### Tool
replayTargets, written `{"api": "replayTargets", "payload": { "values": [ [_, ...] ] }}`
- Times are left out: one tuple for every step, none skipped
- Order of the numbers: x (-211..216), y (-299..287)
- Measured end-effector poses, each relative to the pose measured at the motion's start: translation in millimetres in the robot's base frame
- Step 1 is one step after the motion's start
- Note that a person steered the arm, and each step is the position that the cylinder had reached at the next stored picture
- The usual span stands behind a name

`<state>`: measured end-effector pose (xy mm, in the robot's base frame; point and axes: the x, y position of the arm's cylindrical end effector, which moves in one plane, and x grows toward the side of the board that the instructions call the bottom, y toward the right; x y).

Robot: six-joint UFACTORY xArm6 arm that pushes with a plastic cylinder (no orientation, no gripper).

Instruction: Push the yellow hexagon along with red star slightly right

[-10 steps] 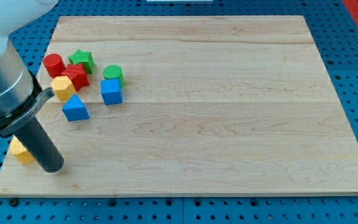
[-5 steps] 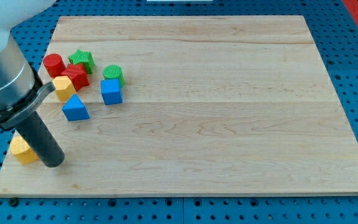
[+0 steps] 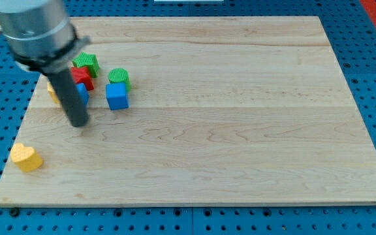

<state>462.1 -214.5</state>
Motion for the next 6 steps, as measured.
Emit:
{"api": "replayTargets", "payload": {
  "values": [
    [-36.8, 8.9],
    [-78.0, 92.4],
    [-52.8, 40.7],
    [-14.6, -24.3],
    [-18.2, -62.1],
    [-57.9, -55.2]
  ]
}}
